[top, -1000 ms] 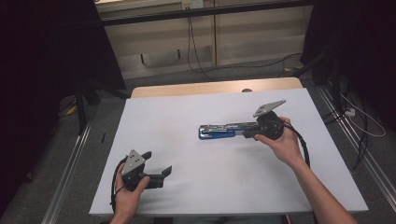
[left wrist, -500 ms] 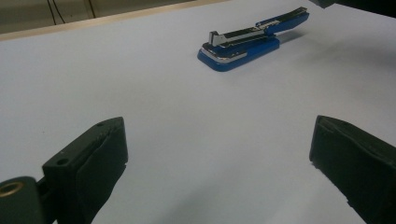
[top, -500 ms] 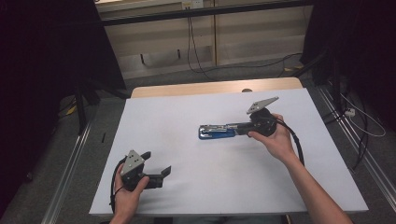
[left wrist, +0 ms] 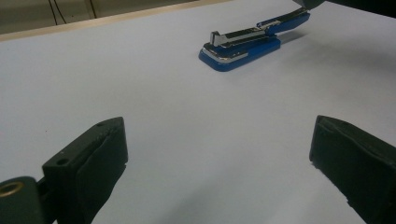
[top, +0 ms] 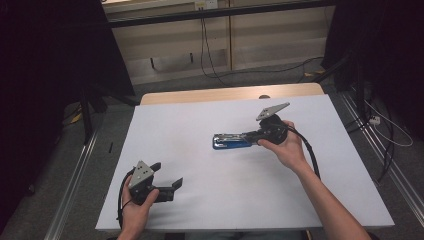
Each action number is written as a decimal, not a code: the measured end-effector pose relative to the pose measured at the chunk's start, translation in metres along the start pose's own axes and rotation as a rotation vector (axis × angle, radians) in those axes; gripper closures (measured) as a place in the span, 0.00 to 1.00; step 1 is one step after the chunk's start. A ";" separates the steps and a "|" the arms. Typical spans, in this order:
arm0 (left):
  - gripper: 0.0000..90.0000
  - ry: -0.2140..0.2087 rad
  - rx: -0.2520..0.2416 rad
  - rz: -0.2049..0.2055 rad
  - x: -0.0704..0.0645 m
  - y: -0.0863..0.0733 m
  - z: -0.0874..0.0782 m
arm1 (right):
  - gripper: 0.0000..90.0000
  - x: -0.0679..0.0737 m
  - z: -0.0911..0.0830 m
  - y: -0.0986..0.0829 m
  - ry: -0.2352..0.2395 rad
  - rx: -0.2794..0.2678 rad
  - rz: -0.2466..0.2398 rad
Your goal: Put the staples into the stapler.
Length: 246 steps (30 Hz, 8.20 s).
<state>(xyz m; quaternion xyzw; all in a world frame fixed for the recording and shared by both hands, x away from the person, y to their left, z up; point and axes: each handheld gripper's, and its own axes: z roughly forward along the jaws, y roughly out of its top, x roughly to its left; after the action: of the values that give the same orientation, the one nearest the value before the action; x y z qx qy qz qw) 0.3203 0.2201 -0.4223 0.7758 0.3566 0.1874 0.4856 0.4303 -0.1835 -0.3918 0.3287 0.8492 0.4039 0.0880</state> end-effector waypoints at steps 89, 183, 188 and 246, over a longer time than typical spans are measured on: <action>0.05 -0.007 0.000 0.002 0.001 0.000 -0.002 | 0.88 -0.011 0.081 0.064 0.089 0.031 -0.191; 0.05 -0.020 0.002 0.008 0.000 0.000 -0.001 | 0.88 -0.021 0.102 0.060 0.272 0.139 -0.441; 0.05 -0.019 0.004 0.009 0.000 0.000 -0.001 | 0.88 -0.021 0.103 0.061 0.272 0.139 -0.447; 0.05 -0.026 0.006 0.005 0.000 0.000 -0.001 | 0.84 -0.022 0.104 0.061 0.261 0.114 -0.363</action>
<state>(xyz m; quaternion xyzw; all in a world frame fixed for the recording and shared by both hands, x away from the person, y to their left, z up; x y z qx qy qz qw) 0.3197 0.2207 -0.4221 0.7804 0.3490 0.1774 0.4876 0.5200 -0.1044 -0.4174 0.1199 0.9201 0.3718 0.0301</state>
